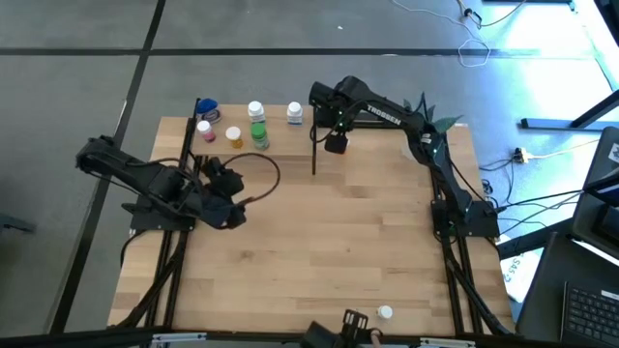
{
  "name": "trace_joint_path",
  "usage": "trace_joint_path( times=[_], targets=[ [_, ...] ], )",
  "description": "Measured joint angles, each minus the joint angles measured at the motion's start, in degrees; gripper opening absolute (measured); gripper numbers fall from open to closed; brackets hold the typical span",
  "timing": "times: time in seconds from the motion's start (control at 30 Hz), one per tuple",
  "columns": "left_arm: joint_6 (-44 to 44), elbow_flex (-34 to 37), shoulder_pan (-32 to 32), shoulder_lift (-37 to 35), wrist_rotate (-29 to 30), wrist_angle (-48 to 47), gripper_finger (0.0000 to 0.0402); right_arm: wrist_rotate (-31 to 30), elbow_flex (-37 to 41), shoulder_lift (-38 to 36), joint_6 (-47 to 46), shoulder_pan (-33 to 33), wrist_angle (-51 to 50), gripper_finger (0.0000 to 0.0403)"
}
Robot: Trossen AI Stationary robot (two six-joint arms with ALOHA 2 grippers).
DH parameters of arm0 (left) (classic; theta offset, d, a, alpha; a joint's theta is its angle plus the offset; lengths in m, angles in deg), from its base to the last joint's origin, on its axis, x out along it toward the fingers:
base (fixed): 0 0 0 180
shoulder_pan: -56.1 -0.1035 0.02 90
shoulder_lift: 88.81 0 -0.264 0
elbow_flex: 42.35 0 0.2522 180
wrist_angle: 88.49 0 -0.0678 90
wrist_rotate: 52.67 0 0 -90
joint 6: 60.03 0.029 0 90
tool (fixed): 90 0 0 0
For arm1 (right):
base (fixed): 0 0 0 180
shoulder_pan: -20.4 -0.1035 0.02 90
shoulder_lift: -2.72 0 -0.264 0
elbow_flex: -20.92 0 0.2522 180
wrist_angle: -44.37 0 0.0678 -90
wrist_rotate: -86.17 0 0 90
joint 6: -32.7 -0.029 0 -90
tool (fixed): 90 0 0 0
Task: Pick and place medicine bottles onto shelf by color
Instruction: Put the orange pill bottle on the shelf
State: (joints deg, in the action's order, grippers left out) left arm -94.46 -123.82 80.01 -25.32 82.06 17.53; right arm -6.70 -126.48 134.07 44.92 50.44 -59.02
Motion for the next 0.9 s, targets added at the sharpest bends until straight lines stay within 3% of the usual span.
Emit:
trace_joint_path(
  times=[0.4, 0.63, 0.9],
  targets=[
    [3.6, 0.0, 0.0, -3.7, 6.2, -0.7, 0.0306, 0.0, 0.0, 0.0, -1.0, -1.6, -0.2, 0.0262],
    [12.2, 0.0, 0.0, -3.7, 5.0, -0.6, 0.0306, 0.0, 0.0, 0.0, -1.0, -1.9, -0.2, 0.0262],
    [12.5, 0.0, 0.0, -3.7, 5.0, -0.6, 0.0306, 0.0, 0.0, 0.0, 0.1, -1.9, -0.2, 0.0262]
  ],
)
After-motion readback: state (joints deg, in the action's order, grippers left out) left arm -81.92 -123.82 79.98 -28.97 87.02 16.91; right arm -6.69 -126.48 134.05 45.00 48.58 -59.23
